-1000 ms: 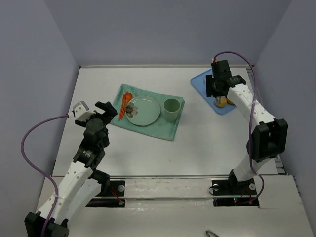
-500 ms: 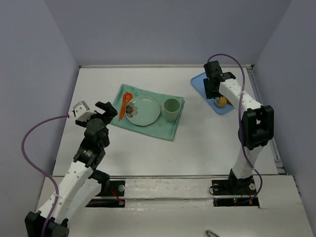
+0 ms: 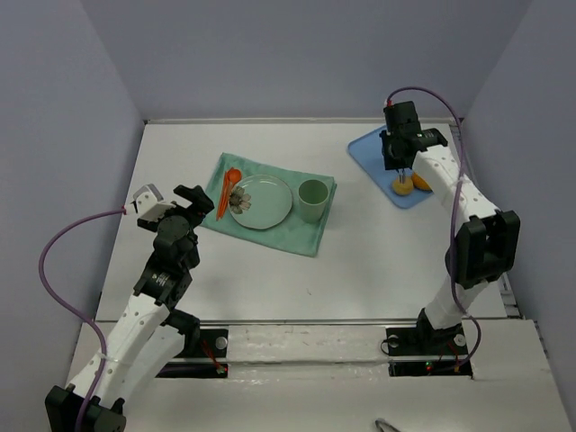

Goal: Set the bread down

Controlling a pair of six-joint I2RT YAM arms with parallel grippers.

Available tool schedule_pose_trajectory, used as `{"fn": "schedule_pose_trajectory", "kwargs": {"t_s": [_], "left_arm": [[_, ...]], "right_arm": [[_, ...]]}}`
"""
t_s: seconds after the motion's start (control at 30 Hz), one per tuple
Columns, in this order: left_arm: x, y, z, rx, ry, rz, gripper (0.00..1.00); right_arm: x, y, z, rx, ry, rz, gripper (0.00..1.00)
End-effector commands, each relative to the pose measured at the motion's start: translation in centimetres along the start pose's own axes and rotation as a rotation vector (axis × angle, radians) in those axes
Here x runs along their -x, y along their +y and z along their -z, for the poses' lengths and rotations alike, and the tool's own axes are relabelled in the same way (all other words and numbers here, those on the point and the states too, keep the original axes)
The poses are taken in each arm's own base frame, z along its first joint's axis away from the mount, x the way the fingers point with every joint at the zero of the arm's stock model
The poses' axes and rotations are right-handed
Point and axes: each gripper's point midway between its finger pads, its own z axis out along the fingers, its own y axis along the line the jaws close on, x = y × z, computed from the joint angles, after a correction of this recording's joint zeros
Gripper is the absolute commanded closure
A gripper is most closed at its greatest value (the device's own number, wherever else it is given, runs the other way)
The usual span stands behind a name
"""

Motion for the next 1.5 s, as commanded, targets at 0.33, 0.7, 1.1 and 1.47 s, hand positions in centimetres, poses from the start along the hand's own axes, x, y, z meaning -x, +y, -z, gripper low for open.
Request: {"fn": "schedule_pose_trajectory", "kwargs": {"t_s": [0.33,0.7,1.1,1.47], "left_arm": [[1.2,-1.2,0.4,-0.047,-0.008,0.032,0.01],[3.8,-0.8,2.1,-0.046,-0.046,0.092,0.01],[4.9,1.2,4.1,-0.048,-0.1,0.156,0.01],[4.2,1.4,3.7,-0.019,-0.082,0.139,0.01]], "right_arm": [[8.4,14.7,21.0,0.652,-0.642,0.268,0.89],[1.6,29.0,18.6,0.663,-0.505,0.635,0.86],[-1.7,32.4,16.3,0.647,-0.412,0.71,0.53],[-1.8,33.0,19.9,0.773,-0.45,0.716,0.44]]}}
